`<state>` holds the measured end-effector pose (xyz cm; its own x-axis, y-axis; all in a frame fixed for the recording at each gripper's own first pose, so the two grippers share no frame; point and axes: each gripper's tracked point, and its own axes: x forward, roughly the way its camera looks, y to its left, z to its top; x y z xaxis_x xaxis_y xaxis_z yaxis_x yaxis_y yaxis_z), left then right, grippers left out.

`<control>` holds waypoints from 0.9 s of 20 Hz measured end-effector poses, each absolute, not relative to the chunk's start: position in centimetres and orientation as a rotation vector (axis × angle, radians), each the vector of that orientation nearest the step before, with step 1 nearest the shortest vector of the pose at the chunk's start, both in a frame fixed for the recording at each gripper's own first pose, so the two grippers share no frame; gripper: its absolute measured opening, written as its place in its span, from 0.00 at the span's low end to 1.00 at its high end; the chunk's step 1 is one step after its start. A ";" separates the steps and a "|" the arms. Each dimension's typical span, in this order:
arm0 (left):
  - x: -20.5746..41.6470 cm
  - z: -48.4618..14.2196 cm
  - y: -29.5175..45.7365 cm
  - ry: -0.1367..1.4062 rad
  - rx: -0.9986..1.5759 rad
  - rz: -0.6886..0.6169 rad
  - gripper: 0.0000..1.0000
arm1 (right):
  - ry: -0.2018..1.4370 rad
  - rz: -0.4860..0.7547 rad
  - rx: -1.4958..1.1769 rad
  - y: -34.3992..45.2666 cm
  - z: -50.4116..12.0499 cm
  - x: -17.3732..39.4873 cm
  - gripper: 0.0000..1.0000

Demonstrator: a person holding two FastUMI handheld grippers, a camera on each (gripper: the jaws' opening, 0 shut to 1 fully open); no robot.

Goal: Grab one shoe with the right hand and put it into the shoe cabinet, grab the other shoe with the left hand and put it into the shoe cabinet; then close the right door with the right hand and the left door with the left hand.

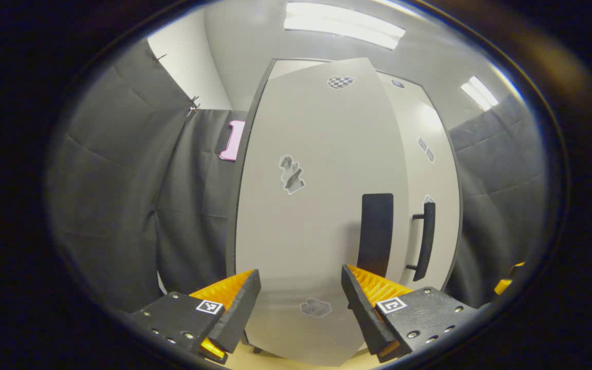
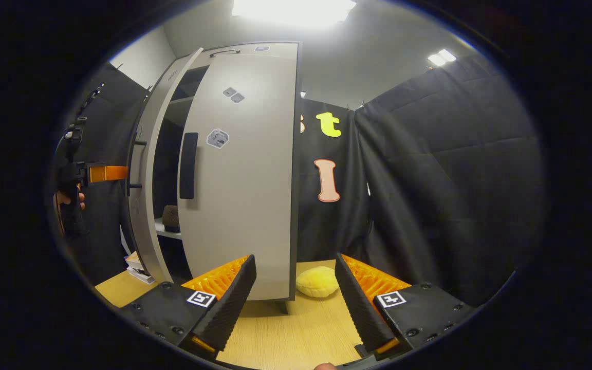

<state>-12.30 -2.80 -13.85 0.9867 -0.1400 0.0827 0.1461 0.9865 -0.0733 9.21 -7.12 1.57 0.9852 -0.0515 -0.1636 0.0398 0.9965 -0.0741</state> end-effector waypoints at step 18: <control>-24.2 -15.0 5.9 -0.067 0.031 -0.062 0.98 | 0.059 0.068 -0.066 -2.7 6.2 5.8 0.98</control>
<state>-24.22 5.87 -15.03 0.9958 -0.0632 0.0661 0.0612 0.9976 0.0327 5.75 -2.67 6.24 0.9960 0.0656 -0.0611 -0.0695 0.9955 -0.0638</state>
